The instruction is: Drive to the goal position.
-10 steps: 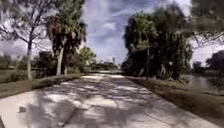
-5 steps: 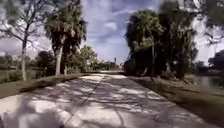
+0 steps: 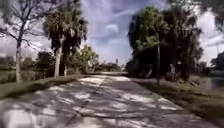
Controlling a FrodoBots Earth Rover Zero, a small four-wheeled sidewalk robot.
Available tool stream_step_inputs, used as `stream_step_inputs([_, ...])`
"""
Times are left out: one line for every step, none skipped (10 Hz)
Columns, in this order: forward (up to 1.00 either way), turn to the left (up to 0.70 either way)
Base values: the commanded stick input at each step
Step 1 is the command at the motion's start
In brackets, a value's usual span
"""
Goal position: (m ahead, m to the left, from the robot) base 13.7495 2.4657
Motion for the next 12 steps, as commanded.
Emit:
stream_step_inputs([1.00, 0.00])
stream_step_inputs([1.00, 0.00])
stream_step_inputs([1.00, 0.00])
stream_step_inputs([1.00, 0.00])
stream_step_inputs([1.00, 0.00])
stream_step_inputs([1.00, 0.00])
stream_step_inputs([1.00, 0.00])
stream_step_inputs([1.00, 0.00])
stream_step_inputs([1.00, 0.00])
stream_step_inputs([1.00, 0.00])
stream_step_inputs([1.00, 0.00])
stream_step_inputs([1.00, 0.00])
